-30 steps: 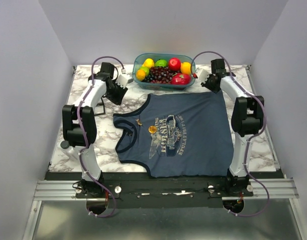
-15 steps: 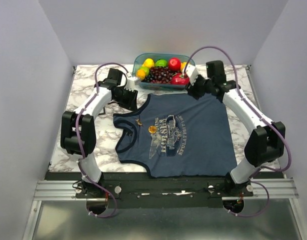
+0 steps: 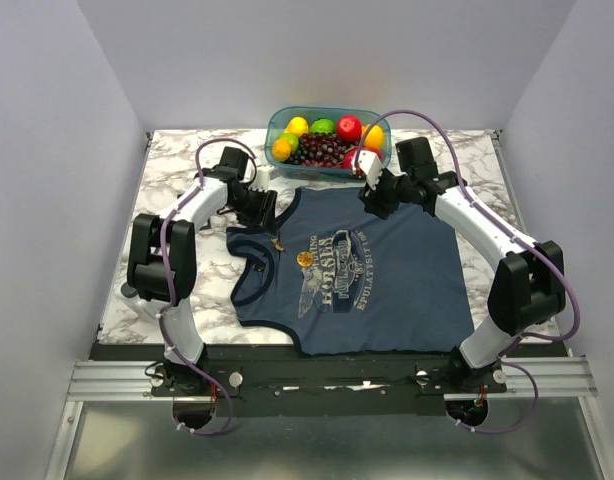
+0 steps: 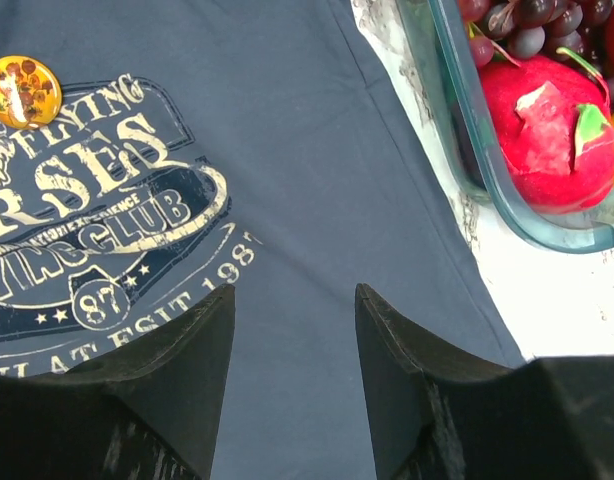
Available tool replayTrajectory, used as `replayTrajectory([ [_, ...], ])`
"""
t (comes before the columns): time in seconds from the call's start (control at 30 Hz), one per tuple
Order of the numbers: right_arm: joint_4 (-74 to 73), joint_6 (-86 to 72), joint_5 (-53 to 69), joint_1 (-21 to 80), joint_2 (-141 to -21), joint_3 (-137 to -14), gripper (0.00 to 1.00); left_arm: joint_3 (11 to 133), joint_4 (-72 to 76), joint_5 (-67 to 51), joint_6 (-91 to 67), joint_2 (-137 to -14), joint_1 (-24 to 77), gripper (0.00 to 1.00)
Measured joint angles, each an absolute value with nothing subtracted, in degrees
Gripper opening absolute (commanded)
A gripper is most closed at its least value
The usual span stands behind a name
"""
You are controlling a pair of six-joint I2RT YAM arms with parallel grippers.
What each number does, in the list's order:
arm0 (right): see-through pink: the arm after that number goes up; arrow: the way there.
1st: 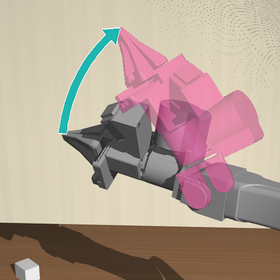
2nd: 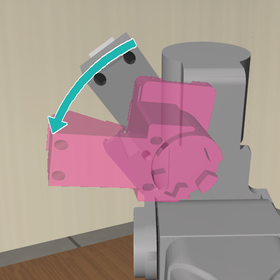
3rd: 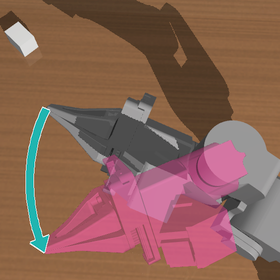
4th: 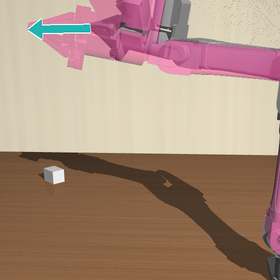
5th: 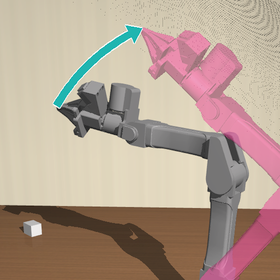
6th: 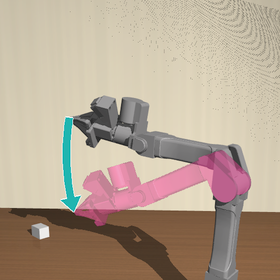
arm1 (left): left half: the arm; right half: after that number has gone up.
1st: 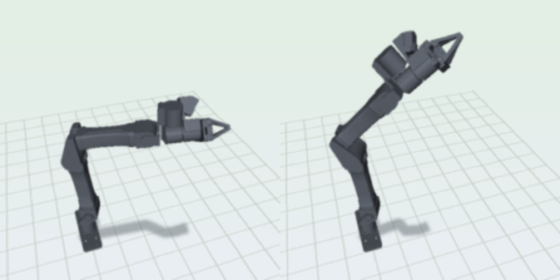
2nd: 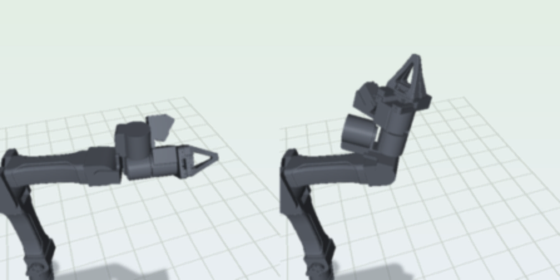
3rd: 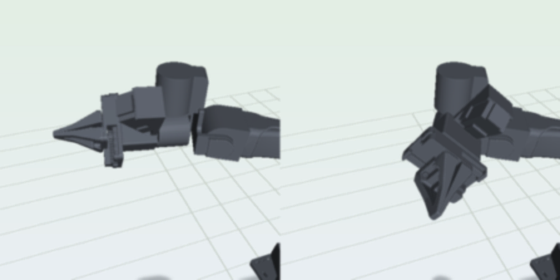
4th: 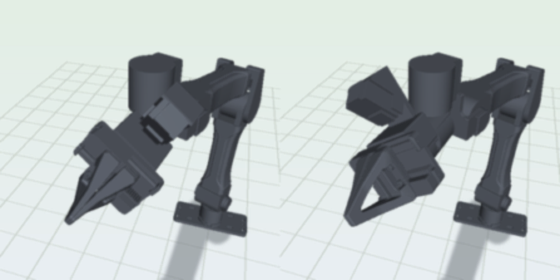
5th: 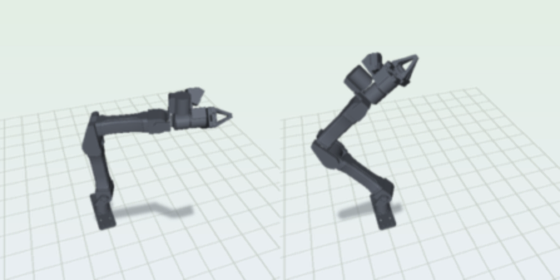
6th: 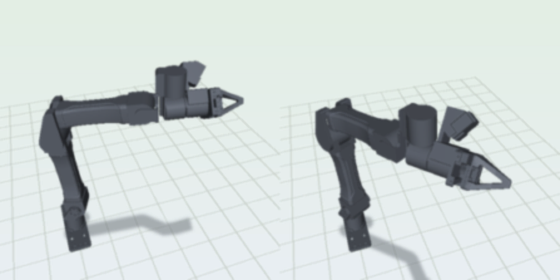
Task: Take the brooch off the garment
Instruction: Pick up the brooch from the flattened clothing.
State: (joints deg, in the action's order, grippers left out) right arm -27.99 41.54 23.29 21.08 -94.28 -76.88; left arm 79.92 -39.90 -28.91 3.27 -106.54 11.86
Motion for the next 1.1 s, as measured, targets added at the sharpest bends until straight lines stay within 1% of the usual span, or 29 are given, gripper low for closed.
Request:
replayTrajectory([
  [0.17, -28.01, 40.82, 23.29, 21.71, -94.32, -76.88, 0.59, 79.92, -39.88, -29.15, 1.78, -108.88, 11.86, 0.47],
  [0.33, -27.99, 40.56, 23.31, 22.20, -94.50, -76.88, 0.59, 79.99, -39.90, -29.50, 0.86, -110.91, 11.86, 0.43],
  [0.43, -28.01, 40.51, 23.31, 22.39, -94.74, -76.88, 0.59, 79.99, -39.90, -30.02, 0.71, -111.53, 11.86, 0.37],
  [0.63, -28.16, 40.47, 23.44, 23.20, -96.51, -77.52, 0.59, 80.03, -39.92, -31.64, 0.56, -111.98, 11.86, 0.21],
  [0.67, -28.14, 40.40, 23.51, 23.40, -96.90, -77.76, 0.59, 80.03, -39.92, -31.86, 0.56, -112.03, 11.86, 0.16],
  [0.73, -28.36, 40.05, 23.70, 24.01, -97.84, -78.39, 0.59, 80.03, -39.92, -32.47, 0.34, -112.09, 11.86, 0.13],
  [0.77, -28.38, 39.86, 23.83, 24.43, -98.48, -78.96, 0.59, 80.03, -39.92, -32.84, 0.12, -112.09, 11.86, 0.09],
  [0.87, -28.60, 38.98, 24.62, 25.82, -100.64, -81.17, 0.59, 79.99, -39.86, -33.87, -0.56, -112.09, 11.86, 0.02],
  [1.0, -29.65, 35.46, 27.00, 28.10, -105.62, -87.02, 0.60, 78.28, -38.61, -34.87, -1.69, -111.72, 11.84, 0.00],
  [1.1, -29.69, 28.84, 30.17, 28.95, -111.59, -94.19, 0.61, 75.05, -37.19, -36.51, -2.66, -110.28, 11.18, 0.00],
])
